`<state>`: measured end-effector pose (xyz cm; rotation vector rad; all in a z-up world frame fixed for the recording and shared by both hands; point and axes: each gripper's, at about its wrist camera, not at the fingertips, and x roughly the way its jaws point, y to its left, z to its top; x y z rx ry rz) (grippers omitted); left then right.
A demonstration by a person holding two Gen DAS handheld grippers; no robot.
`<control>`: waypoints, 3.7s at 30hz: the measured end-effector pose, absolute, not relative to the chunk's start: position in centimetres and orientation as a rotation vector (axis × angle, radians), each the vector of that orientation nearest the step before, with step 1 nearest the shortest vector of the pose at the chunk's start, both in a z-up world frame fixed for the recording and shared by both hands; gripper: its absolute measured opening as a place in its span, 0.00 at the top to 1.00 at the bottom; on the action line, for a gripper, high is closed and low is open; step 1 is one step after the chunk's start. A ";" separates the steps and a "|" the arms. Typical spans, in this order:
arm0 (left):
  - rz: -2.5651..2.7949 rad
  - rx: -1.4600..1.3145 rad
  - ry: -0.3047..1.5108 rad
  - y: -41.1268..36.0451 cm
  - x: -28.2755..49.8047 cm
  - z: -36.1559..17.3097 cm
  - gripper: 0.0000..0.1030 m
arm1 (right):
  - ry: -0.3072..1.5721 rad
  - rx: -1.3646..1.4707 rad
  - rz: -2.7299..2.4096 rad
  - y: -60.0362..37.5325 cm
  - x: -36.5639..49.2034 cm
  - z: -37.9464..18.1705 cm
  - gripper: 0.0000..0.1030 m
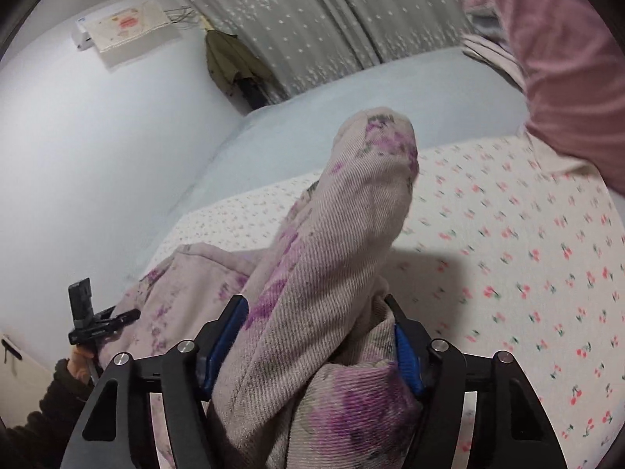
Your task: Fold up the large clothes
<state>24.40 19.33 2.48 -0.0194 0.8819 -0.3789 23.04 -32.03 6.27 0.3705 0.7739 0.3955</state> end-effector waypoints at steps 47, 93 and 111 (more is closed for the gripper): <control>0.379 -0.098 0.831 53.8 4.8 -0.2 0.09 | 0.843 -0.342 0.477 15.4 28.7 1.8 0.18; 0.472 -0.204 0.930 30.6 -2.7 -0.9 0.01 | 0.862 -0.253 0.336 12.1 6.2 0.2 0.13; 0.471 -0.203 0.940 30.4 -2.8 -1.1 0.01 | 0.871 -0.257 0.379 12.9 5.6 0.2 0.13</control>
